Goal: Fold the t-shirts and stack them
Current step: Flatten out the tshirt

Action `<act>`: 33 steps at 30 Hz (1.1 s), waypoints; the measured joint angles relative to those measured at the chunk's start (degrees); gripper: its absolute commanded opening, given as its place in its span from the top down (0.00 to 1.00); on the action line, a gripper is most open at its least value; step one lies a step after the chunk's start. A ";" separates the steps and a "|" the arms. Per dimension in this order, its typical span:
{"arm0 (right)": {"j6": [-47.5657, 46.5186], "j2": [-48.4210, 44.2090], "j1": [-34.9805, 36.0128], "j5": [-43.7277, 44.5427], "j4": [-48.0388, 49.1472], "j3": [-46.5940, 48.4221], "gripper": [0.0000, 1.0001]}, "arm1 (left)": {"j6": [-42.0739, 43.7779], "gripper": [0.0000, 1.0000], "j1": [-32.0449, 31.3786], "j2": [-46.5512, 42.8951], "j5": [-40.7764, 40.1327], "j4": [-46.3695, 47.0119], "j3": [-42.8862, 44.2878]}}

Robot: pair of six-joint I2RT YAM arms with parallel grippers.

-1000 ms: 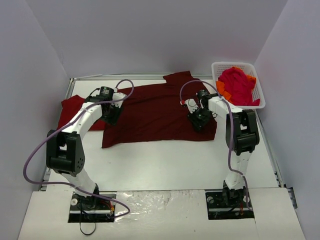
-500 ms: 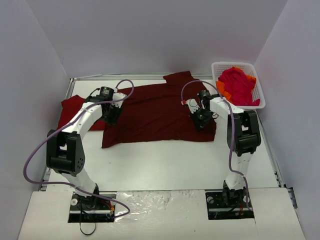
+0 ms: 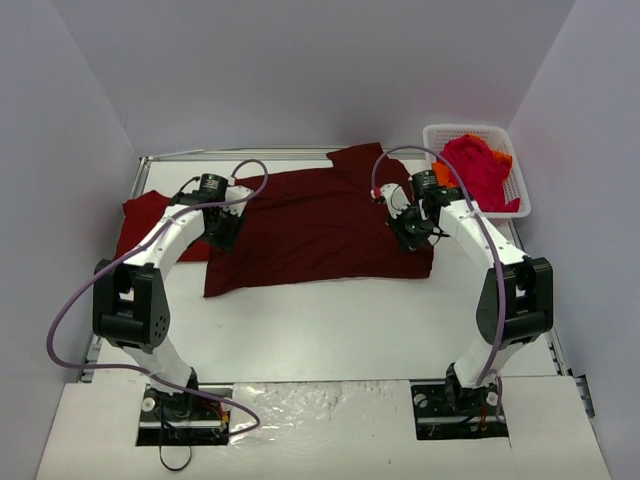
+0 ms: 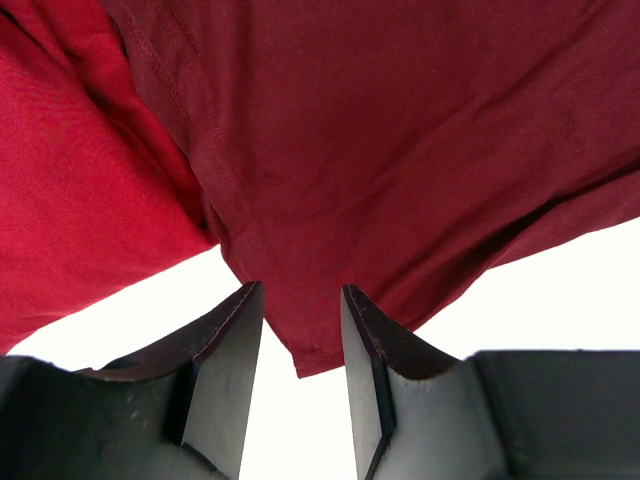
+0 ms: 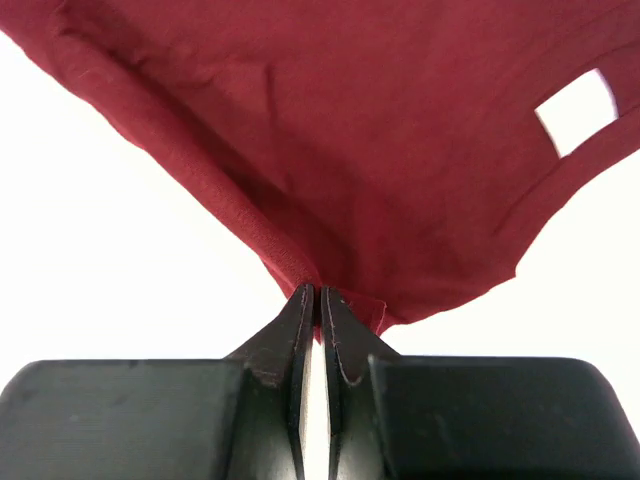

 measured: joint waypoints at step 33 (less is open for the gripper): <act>-10.08 0.72 8.96 -6.91 -19.52 -3.21 0.66 | 0.07 0.64 -0.02 2.75 0.00 -0.20 0.00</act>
